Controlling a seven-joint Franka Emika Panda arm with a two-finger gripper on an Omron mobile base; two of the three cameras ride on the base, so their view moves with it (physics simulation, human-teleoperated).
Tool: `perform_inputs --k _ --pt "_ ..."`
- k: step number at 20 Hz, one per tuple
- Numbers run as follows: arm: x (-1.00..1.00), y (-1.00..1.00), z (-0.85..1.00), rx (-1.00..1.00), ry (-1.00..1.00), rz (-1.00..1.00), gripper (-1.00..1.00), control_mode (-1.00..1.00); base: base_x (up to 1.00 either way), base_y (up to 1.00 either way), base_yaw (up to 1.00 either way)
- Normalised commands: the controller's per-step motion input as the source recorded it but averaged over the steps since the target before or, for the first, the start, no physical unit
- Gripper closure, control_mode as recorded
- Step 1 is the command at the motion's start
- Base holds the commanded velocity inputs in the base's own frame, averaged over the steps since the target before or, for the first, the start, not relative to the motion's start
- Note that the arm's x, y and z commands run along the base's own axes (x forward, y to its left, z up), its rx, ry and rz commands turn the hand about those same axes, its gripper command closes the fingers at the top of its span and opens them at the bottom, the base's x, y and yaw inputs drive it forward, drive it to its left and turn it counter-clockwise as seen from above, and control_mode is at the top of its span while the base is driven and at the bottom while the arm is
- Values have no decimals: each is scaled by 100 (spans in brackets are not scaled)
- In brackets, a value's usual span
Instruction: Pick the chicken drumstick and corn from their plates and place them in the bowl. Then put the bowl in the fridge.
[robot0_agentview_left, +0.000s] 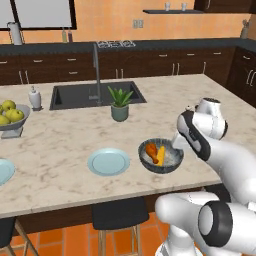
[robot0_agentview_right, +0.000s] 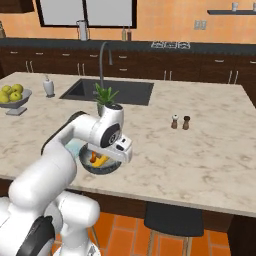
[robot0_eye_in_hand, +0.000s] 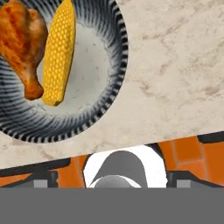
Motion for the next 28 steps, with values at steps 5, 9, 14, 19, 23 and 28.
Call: perform_inputs --k 5,9,14,19,23,28 --pt "49 -32 -20 9 2 -12 -100 -100 0 0 0" --pt "78 -2 -27 3 13 1 -100 -100 0 0 0" --pt "62 0 -36 1 17 0 -100 -100 0 0 0" --pt "42 0 -40 0 15 0 -100 -100 0 0 0" --pt "0 5 -43 1 5 0 -100 -100 0 0 0" --pt "0 29 -19 0 1 0 100 -100 0 0 0"
